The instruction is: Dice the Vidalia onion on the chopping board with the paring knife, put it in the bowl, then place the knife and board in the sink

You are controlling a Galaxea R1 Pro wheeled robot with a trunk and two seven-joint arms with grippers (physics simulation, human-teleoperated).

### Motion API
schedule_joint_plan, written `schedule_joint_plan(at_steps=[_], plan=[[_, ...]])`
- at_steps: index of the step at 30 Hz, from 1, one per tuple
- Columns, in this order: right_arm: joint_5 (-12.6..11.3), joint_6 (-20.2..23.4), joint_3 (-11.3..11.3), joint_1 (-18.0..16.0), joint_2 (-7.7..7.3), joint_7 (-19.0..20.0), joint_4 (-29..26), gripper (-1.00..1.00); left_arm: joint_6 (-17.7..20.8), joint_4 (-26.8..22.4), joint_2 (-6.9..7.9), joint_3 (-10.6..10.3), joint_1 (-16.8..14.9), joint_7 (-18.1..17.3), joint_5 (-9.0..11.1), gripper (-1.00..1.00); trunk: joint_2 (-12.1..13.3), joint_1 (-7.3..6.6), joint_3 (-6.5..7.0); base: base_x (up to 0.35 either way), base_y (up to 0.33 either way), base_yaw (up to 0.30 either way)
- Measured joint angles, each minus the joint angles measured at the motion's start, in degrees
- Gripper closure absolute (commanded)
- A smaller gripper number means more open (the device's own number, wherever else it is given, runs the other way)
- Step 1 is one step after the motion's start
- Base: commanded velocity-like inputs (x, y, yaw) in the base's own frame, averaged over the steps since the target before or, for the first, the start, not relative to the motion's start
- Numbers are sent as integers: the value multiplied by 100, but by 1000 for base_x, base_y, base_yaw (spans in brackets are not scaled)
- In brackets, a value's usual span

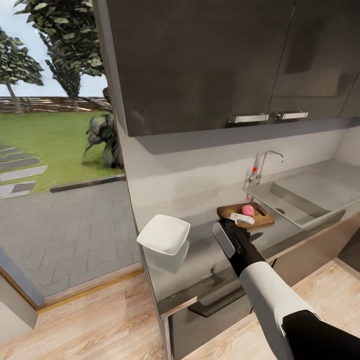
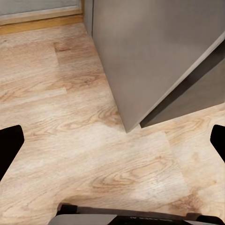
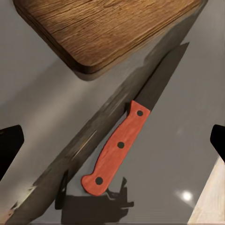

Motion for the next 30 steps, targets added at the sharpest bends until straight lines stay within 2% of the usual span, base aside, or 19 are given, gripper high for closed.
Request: schedule_joint_plan(at_steps=[8, 17, 25, 30], plan=[[1, -1, 27, 0, -10, -1, 129, -100, 1, 0, 0, 0, 0, 0, -1, -100, 0, 0, 0, 13, 1, 0], [-1, 0, 32, 0, -35, 19, 143, -100, 1, 0, 0, 0, -2, 2, -2, -100, 0, -1, 0, 145, 43, 0], [2, -1, 22, 0, -85, 33, 235, -100, 1, 29, 0, 0, 0, 1, -4, -100, 0, 0, 0, 18, 4, 0], [-3, -9, 17, 0, -170, 40, 462, -100, 0, 65, -7, -1, -1, 4, -8, -100, 0, 0, -1, 0, 0, 0]])
